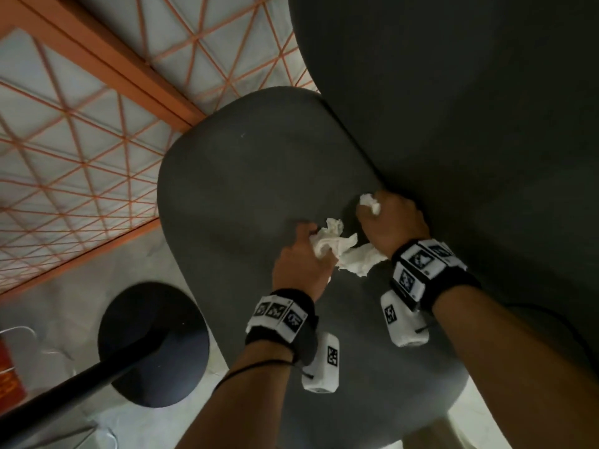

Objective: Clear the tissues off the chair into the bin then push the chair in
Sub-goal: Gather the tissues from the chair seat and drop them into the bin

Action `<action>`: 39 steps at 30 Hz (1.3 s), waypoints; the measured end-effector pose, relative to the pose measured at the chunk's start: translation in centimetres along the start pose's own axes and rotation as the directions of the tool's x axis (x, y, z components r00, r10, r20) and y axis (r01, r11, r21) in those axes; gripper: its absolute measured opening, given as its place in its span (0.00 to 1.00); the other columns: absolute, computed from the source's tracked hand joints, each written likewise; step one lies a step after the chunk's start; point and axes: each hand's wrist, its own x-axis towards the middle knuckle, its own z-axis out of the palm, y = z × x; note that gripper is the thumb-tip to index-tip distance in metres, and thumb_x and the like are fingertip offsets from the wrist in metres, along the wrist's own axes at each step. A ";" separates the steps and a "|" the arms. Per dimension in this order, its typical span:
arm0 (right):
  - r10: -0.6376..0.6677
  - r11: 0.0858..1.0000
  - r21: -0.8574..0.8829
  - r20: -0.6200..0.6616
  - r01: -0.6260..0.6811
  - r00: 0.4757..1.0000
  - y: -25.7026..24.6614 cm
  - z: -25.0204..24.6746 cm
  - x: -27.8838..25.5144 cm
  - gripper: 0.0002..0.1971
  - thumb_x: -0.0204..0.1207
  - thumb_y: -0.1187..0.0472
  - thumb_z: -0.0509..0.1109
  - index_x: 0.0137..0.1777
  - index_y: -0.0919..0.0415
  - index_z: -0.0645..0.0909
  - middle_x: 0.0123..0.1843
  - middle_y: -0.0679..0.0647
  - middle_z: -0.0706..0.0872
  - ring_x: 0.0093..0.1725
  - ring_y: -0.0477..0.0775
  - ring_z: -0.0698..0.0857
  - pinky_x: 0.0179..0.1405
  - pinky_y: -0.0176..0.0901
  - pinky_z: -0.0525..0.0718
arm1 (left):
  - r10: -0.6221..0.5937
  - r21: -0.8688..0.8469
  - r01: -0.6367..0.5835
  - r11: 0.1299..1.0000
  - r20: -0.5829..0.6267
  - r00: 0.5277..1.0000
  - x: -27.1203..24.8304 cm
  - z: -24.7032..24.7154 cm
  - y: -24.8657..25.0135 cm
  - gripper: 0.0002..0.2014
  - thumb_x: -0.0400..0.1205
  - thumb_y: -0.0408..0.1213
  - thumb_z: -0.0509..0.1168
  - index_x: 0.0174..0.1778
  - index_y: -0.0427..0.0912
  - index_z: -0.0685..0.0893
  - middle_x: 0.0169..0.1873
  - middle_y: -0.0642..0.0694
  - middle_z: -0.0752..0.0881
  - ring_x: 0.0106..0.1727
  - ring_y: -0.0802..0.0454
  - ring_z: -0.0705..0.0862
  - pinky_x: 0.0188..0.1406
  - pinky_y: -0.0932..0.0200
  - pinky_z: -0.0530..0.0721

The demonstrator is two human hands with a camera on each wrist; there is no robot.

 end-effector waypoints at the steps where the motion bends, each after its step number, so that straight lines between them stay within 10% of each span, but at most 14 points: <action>1: 0.018 0.998 0.064 0.002 -0.018 1.000 0.4 -0.3 -0.9 0.17 0.78 0.40 0.63 0.42 0.54 0.81 0.46 0.55 0.86 0.47 0.59 0.85 0.49 0.50 0.83 | -0.007 0.023 0.008 1.000 -0.014 1.000 0.4 0.3 0.2 0.19 0.77 0.48 0.66 0.64 0.57 0.71 0.47 0.47 0.89 0.48 0.42 0.88 0.51 0.48 0.87; 7: 0.150 0.974 0.169 0.034 -0.154 0.988 3.5 -1.2 -5.8 0.30 0.79 0.33 0.55 0.29 0.55 0.80 0.34 0.51 0.84 0.42 0.56 0.84 0.47 0.46 0.77 | -0.020 0.072 0.023 0.997 -0.042 0.999 0.5 0.4 0.8 0.09 0.77 0.44 0.67 0.51 0.46 0.81 0.44 0.48 0.83 0.48 0.43 0.86 0.42 0.56 0.77; 11: 0.010 0.997 0.080 0.066 -0.016 0.998 6.0 1.5 -7.0 0.07 0.79 0.45 0.65 0.50 0.47 0.78 0.50 0.48 0.85 0.53 0.56 0.85 0.51 0.47 0.81 | 0.021 0.008 -0.021 1.000 -0.102 0.995 -0.8 -0.8 0.3 0.10 0.76 0.42 0.69 0.53 0.47 0.84 0.48 0.51 0.85 0.48 0.49 0.85 0.46 0.59 0.78; 14: -0.079 0.997 -0.006 0.169 0.081 0.982 6.3 3.2 -6.6 0.24 0.79 0.50 0.66 0.74 0.40 0.66 0.72 0.49 0.77 0.65 0.58 0.82 0.62 0.55 0.81 | 0.092 -0.035 -0.095 0.995 -0.087 0.992 -1.3 -1.6 0.4 0.11 0.74 0.31 0.65 0.49 0.51 0.81 0.44 0.53 0.90 0.45 0.52 0.88 0.46 0.54 0.86; 20: -0.066 0.990 -0.119 0.137 0.082 0.988 6.0 4.1 -5.2 0.12 0.80 0.46 0.62 0.60 0.46 0.74 0.63 0.52 0.79 0.59 0.60 0.83 0.55 0.54 0.82 | 0.088 -0.081 -0.090 0.993 -0.034 0.996 -0.6 -1.3 2.6 0.18 0.67 0.38 0.53 0.44 0.49 0.86 0.43 0.50 0.92 0.44 0.43 0.90 0.47 0.43 0.90; 28: -0.142 0.961 -0.209 0.179 0.178 0.974 4.6 4.1 -4.8 0.28 0.80 0.43 0.62 0.77 0.37 0.56 0.69 0.53 0.76 0.61 0.63 0.84 0.57 0.60 0.82 | 0.045 -0.086 -0.048 0.995 -0.046 0.998 -1.6 -0.6 5.2 0.08 0.76 0.33 0.60 0.36 0.43 0.84 0.34 0.44 0.89 0.43 0.41 0.87 0.49 0.49 0.86; 34: -0.059 0.971 -0.217 0.196 0.102 0.979 3.5 3.7 -3.7 0.16 0.82 0.49 0.56 0.62 0.54 0.78 0.63 0.59 0.84 0.59 0.64 0.84 0.56 0.53 0.81 | -0.055 -0.195 0.046 0.980 -0.044 0.997 -4.4 -0.9 2.4 0.09 0.74 0.38 0.59 0.30 0.40 0.80 0.26 0.45 0.83 0.37 0.40 0.86 0.40 0.49 0.86; 39: 0.056 0.997 0.046 0.189 -0.065 0.980 4.9 2.8 -5.8 0.13 0.76 0.48 0.64 0.35 0.55 0.80 0.41 0.55 0.88 0.41 0.58 0.84 0.41 0.44 0.80 | -0.179 -0.347 0.170 0.923 0.006 0.984 -7.6 -0.9 -1.1 0.14 0.82 0.46 0.58 0.50 0.54 0.91 0.39 0.48 0.89 0.41 0.51 0.88 0.40 0.55 0.88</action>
